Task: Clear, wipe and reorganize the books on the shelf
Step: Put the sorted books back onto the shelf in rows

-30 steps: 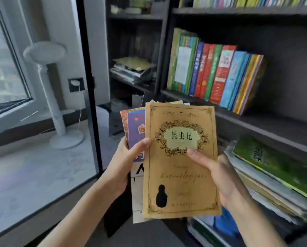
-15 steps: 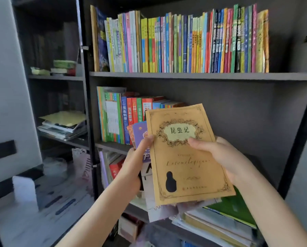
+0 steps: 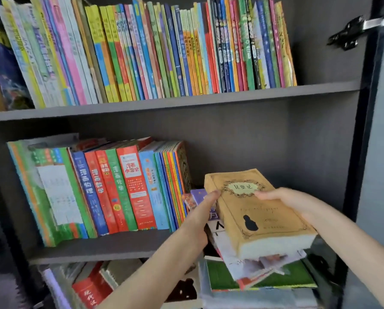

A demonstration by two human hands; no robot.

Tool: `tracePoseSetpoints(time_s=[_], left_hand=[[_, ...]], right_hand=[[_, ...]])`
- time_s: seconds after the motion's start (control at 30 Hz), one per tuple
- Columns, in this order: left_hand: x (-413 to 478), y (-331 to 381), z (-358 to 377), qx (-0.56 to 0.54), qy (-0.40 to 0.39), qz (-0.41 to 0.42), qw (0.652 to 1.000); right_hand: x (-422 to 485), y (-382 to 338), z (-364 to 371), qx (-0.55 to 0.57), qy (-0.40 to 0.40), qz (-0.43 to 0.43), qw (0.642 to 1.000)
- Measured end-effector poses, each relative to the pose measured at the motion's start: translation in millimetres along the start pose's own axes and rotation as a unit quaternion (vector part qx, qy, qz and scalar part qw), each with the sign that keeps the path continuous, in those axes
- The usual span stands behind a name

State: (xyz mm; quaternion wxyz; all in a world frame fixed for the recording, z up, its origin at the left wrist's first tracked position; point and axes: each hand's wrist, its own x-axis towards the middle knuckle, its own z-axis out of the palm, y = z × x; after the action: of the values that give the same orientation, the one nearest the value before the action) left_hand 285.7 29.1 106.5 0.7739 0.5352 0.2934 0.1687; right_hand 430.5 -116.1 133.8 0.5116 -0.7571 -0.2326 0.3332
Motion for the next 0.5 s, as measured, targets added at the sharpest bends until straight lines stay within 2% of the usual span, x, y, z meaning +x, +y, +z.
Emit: tracePoseSetpoints(time_s=[0.13,0.23,0.37,0.4,0.43,0.5], left_hand=[[31.0,5.1,-3.4,0.020,-0.052,-0.056,0.997],[41.8,-3.4,-7.7,0.047,-0.068,-0.114,0.990],[55.1,-11.9,-19.3,0.072,-0.083,-0.101,0.989],[55.3,-14.5,-22.6,0.084,-0.087,-0.085,0.989],[54.8,-17.2,-26.1,0.107,-0.091,-0.066,0.988],[54.4,-23.6,-32.9,0.151,-0.098,-0.027,0.983]], right_hand=[[27.1,1.8,-7.3,-0.003,0.026,0.054,0.998],[39.8,2.5,-11.0,-0.076,0.067,0.059,0.993],[41.7,-0.8,-8.3,-0.187,0.123,0.046,0.974],[36.2,-2.4,-3.2,-0.235,0.149,0.027,0.960],[27.6,-3.1,3.5,-0.313,0.192,0.000,0.930],[3.6,-3.0,25.7,-0.437,0.272,-0.084,0.853]])
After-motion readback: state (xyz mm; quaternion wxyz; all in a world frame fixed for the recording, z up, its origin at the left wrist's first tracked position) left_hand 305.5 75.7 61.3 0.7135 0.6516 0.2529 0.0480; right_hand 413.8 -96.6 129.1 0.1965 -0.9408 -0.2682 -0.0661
